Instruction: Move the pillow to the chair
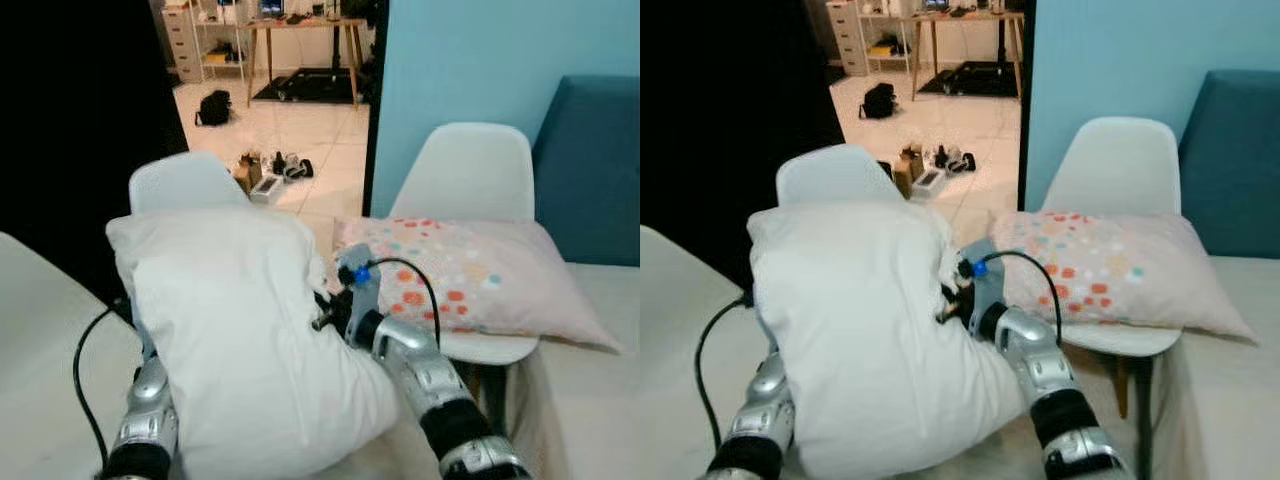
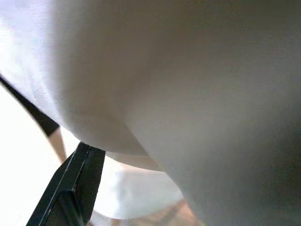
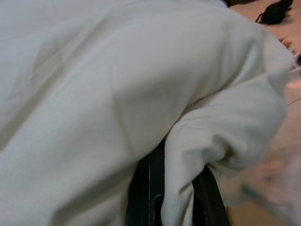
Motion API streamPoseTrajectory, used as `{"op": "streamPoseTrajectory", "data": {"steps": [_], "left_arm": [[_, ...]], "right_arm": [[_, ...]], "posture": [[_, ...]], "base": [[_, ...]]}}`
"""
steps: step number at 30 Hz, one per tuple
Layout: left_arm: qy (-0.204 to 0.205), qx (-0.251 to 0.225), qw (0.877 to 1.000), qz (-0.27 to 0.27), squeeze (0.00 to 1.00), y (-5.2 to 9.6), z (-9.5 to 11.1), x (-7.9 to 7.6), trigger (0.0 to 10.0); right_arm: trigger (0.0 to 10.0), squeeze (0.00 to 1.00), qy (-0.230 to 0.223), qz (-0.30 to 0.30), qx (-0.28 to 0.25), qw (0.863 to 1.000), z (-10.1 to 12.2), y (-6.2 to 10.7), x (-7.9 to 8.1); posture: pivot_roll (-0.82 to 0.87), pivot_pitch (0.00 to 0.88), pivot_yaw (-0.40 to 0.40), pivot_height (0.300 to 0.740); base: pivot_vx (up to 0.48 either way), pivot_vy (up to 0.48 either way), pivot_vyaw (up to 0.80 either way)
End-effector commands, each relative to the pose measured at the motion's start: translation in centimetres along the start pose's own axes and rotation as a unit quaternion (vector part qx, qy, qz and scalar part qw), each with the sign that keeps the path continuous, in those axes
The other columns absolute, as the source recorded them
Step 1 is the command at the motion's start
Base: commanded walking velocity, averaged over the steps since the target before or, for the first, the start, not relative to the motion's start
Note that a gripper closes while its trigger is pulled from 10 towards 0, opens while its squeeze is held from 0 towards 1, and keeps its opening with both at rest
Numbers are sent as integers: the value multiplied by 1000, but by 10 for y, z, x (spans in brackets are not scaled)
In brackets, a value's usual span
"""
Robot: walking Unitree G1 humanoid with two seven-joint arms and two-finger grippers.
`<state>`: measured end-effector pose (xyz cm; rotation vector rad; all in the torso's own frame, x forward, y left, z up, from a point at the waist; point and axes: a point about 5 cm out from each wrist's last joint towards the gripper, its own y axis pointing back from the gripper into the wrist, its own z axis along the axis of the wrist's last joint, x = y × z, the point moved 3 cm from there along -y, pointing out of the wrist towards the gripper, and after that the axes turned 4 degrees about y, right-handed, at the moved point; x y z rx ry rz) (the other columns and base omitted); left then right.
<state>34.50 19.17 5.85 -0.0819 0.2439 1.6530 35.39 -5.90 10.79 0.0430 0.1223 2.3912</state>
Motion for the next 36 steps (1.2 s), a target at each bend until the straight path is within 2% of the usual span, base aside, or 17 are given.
{"op": "streamPoseTrajectory", "data": {"steps": [1,11,14,19,29,34,36], "left_arm": [[-13,-48,998,-37,0,-9,25,-24,10000],[-34,-54,996,-62,0,-6,28,-31,10000],[-51,-69,993,-80,0,-5,34,-35,10000],[-62,-88,990,-96,0,-5,44,-39,10000],[-40,-100,983,-146,0,-6,53,-60,10000],[-32,-106,979,-172,0,-2,55,-69,10000],[-33,-111,977,-181,0,0,58,-74,10000]], "right_arm": [[10000,0,24,71,-4,997,3,-18,35],[10000,0,13,71,-3,997,2,-19,37],[10000,0,22,57,13,998,-4,-20,36],[10000,0,0,46,6,999,-3,-20,34],[10000,0,-12,-5,-5,1000,4,-23,18],[10000,0,-18,-11,-7,1000,6,-23,16],[10000,0,-27,-9,-24,999,10,-23,16]], "posture": [[140,0,34,740],[146,0,31,740],[145,0,34,740],[146,0,36,740],[146,0,39,740],[145,0,39,740],[146,0,39,740]], "base": [[0,0,800],[0,0,800],[0,0,606],[393,0,0],[480,0,0],[480,0,-679],[480,0,-613]]}}
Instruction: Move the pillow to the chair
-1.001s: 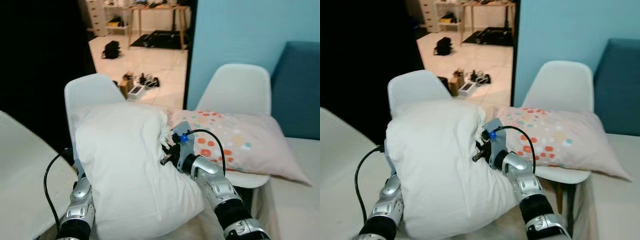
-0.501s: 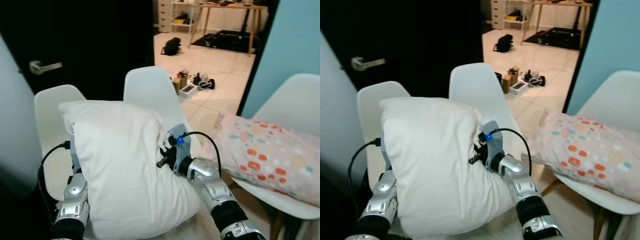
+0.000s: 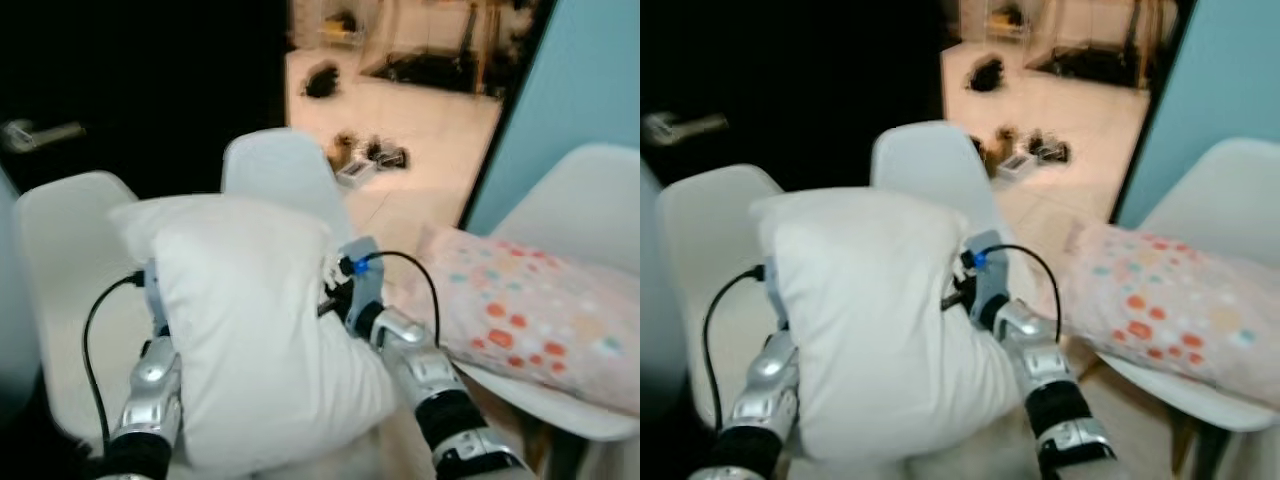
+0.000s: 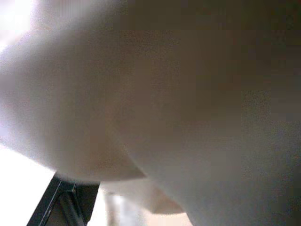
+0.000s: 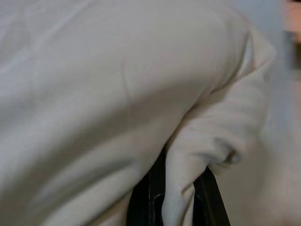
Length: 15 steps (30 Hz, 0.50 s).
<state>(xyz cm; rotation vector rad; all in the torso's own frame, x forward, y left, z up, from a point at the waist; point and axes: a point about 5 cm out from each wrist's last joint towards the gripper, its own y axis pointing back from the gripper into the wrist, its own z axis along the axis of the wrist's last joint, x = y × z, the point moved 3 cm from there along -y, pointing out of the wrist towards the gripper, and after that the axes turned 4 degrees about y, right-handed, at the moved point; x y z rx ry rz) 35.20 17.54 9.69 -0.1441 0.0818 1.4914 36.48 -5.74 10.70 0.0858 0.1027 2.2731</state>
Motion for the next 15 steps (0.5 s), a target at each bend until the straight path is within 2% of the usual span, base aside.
{"op": "streamPoseTrajectory", "data": {"steps": [1,7,9,13,15], "left_arm": [[-3,-56,994,-93,0,-11,28,-49,10000],[-5,-72,993,-92,0,-13,38,-51,10000],[-2,-75,993,-91,0,-13,42,-53,10000],[-10,-93,993,-67,0,-13,51,-49,10000],[-43,-105,993,-32,0,-12,58,-40,10000]], "right_arm": [[10000,0,-10,56,-35,998,12,-11,26],[10000,0,-15,79,-52,995,18,-12,33],[10000,0,-9,81,-41,996,15,-13,35],[10000,0,-5,99,-31,995,10,-12,40],[10000,0,-5,110,-23,994,6,-11,43]], "posture": [[146,0,38,740],[150,0,38,740],[150,0,38,740],[150,0,39,740],[151,0,37,740]], "base": [[480,0,0],[480,0,0],[480,0,0],[0,0,0],[0,0,0]]}}
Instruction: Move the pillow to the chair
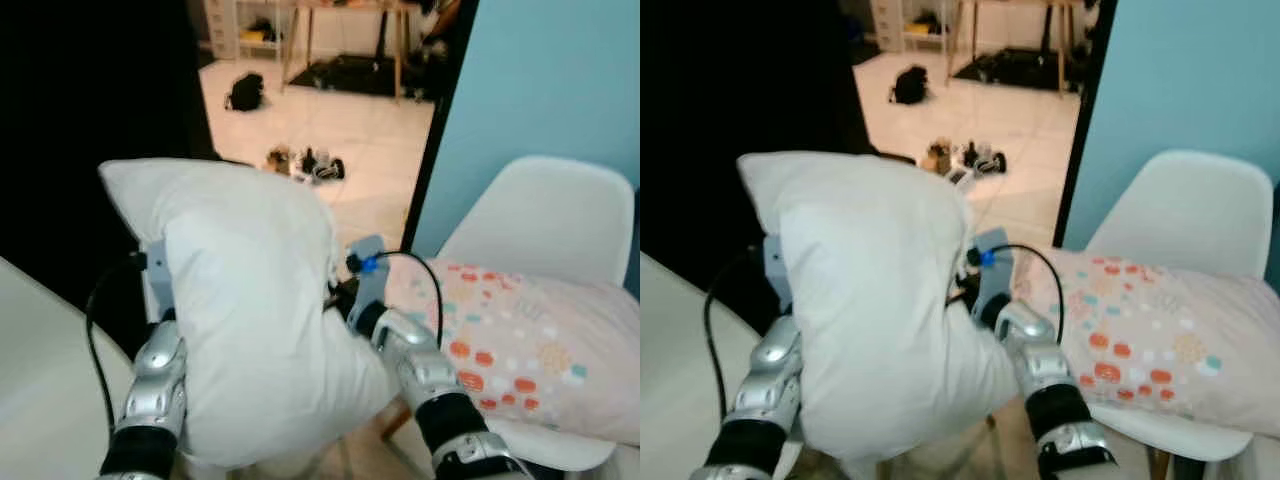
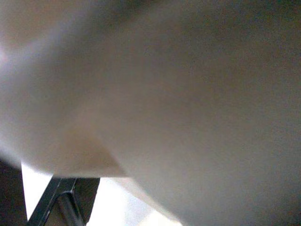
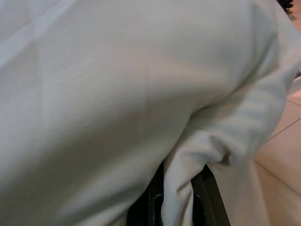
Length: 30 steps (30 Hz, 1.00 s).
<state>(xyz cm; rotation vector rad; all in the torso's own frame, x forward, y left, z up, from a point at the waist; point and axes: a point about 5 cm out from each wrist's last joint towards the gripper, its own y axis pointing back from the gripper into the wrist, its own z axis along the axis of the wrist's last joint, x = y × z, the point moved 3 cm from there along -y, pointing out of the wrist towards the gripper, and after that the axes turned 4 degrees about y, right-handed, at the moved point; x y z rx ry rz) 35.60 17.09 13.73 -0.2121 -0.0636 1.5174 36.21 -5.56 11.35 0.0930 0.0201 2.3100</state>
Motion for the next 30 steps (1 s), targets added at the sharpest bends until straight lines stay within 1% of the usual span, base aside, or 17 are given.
{"op": "streamPoseTrajectory", "data": {"steps": [1,3,7,8,9,10,11,12,13,14,16,17,19,20,21,26,30], "left_arm": [[-12,-38,998,-41,0,-8,20,-29,10000],[-38,-32,999,-1,0,-9,20,-17,10000],[-47,-25,998,18,0,-8,19,-11,10000],[-42,5,998,41,0,-5,6,-3,10000],[-40,13,998,47,0,-4,3,0,10000],[-16,74,991,107,0,9,-24,17,10000],[-1,119,981,153,0,22,-45,30,10000],[12,154,969,192,0,35,-61,40,10000],[16,175,960,217,0,45,-71,46,10000],[16,175,960,217,0,45,-71,46,10000],[-5,187,953,239,0,55,-76,53,10000],[-23,202,944,261,0,64,-82,61,10000],[-27,211,938,274,0,69,-86,67,10000],[-27,211,938,274,0,69,-86,67,10000],[-33,216,935,280,0,72,-89,73,10000],[-48,224,932,281,0,74,-91,81,10000],[-46,227,931,283,0,72,-92,84,10000]], "right_arm": [[10000,0,7,91,7,996,-2,-14,39],[10000,0,17,108,26,994,-8,-13,43],[10000,0,26,117,39,992,-12,-12,46],[10000,0,47,120,71,989,-23,-11,47],[10000,0,53,120,79,988,-26,-10,47],[10000,0,60,122,106,985,-36,-8,47],[10000,0,63,124,126,982,-43,-5,47],[10000,0,64,122,140,980,-48,-3,46],[10000,0,63,121,149,979,-51,-2,45],[10000,0,63,121,149,979,-51,-2,45],[10000,0,60,115,166,977,-56,-1,43],[10000,0,54,118,180,975,-59,0,43],[10000,0,46,116,183,975,-60,0,42],[10000,0,46,116,183,975,-60,0,42],[10000,0,46,112,187,975,-61,0,41],[10000,0,57,105,198,973,-63,0,39],[10000,0,66,100,212,970,-67,1,37]], "posture": [[151,0,37,740],[153,0,37,740],[153,0,37,740],[155,0,38,740],[155,0,38,740],[152,0,41,740],[152,0,42,740],[152,0,40,740],[152,0,40,740],[152,0,40,740],[154,0,38,735],[156,0,36,725],[156,0,33,715],[156,0,33,715],[157,0,29,705],[155,0,25,680],[153,0,25,665]], "base": [[0,0,0],[0,0,0],[0,0,0],[0,0,0],[0,0,0],[0,0,0],[0,0,0],[0,0,0],[0,0,0],[0,0,0],[0,0,0],[0,0,0],[0,0,0],[0,0,0],[0,0,0],[0,0,0],[0,0,0]]}}
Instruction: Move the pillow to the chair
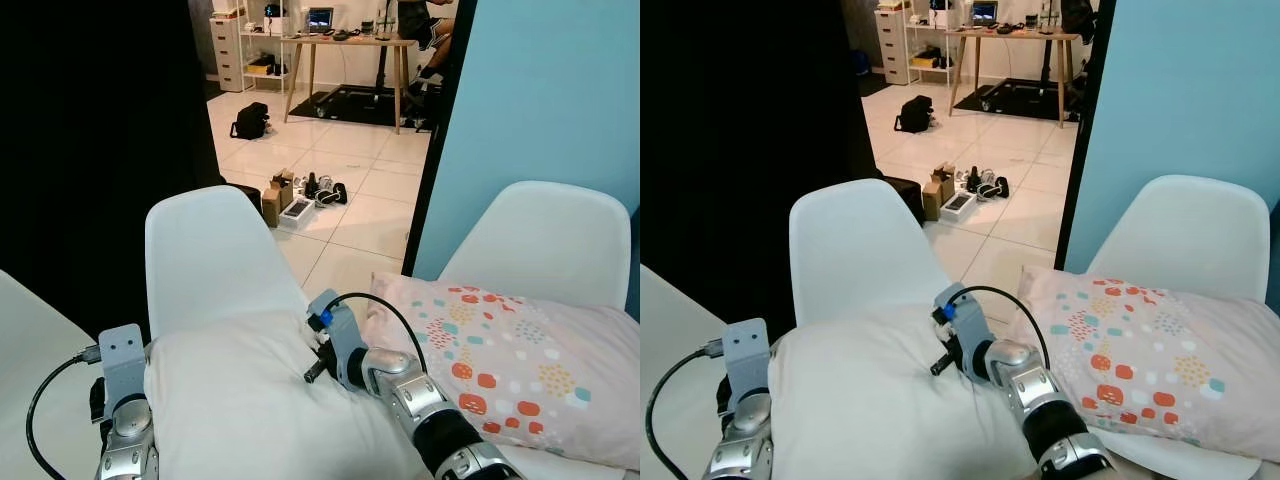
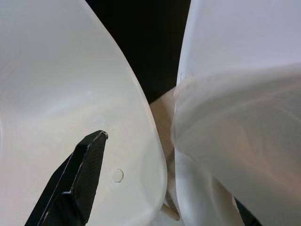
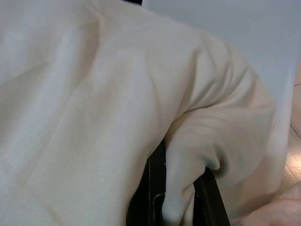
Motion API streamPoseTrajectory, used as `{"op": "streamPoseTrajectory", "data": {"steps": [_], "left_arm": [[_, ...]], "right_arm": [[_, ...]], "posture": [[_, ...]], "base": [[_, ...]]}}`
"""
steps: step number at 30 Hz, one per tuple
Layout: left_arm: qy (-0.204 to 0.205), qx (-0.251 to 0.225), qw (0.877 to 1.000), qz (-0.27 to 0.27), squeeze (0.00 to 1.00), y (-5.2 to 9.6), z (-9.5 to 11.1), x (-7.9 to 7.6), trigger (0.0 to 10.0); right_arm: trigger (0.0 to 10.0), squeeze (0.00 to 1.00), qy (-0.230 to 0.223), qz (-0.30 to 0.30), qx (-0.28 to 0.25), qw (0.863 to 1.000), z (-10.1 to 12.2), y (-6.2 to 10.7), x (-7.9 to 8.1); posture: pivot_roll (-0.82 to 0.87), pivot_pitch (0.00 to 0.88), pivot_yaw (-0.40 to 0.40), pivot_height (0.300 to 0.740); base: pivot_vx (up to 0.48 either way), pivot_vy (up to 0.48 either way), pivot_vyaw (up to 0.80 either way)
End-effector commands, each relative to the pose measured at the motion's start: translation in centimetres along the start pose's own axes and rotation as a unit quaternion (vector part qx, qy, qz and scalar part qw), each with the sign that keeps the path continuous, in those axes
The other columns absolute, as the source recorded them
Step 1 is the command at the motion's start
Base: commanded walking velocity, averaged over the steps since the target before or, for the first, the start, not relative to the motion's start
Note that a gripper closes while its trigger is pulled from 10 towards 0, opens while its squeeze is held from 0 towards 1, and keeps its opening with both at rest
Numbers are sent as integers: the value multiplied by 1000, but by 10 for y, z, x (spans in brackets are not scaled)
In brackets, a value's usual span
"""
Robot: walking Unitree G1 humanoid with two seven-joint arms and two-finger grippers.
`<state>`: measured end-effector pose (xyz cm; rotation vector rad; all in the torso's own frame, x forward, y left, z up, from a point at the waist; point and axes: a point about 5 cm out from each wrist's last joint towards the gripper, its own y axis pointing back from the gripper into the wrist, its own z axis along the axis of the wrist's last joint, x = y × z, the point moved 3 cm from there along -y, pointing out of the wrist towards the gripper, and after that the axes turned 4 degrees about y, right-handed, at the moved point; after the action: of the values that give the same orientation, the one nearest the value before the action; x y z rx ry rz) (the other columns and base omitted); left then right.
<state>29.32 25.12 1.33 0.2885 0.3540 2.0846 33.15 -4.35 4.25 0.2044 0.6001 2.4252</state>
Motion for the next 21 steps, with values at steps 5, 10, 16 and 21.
{"op": "streamPoseTrajectory", "data": {"steps": [5,10,16,21], "left_arm": [[14,-35,999,-16,0,-5,21,-10,10000],[4,-15,997,-75,0,-7,18,-32,10000],[-15,26,994,-101,0,-8,6,-40,10000],[-27,74,992,-95,0,-6,-13,-35,10000]], "right_arm": [[10000,0,26,21,22,999,2,-9,14],[10000,0,36,26,81,996,-17,-9,18],[10000,0,24,32,124,992,-30,-5,17],[10000,0,7,26,147,989,-40,0,14]], "posture": [[151,0,24,650],[152,0,21,630],[148,0,21,610],[141,9,23,590]], "base": [[0,0,0],[0,0,0],[0,0,0],[0,0,0]]}}
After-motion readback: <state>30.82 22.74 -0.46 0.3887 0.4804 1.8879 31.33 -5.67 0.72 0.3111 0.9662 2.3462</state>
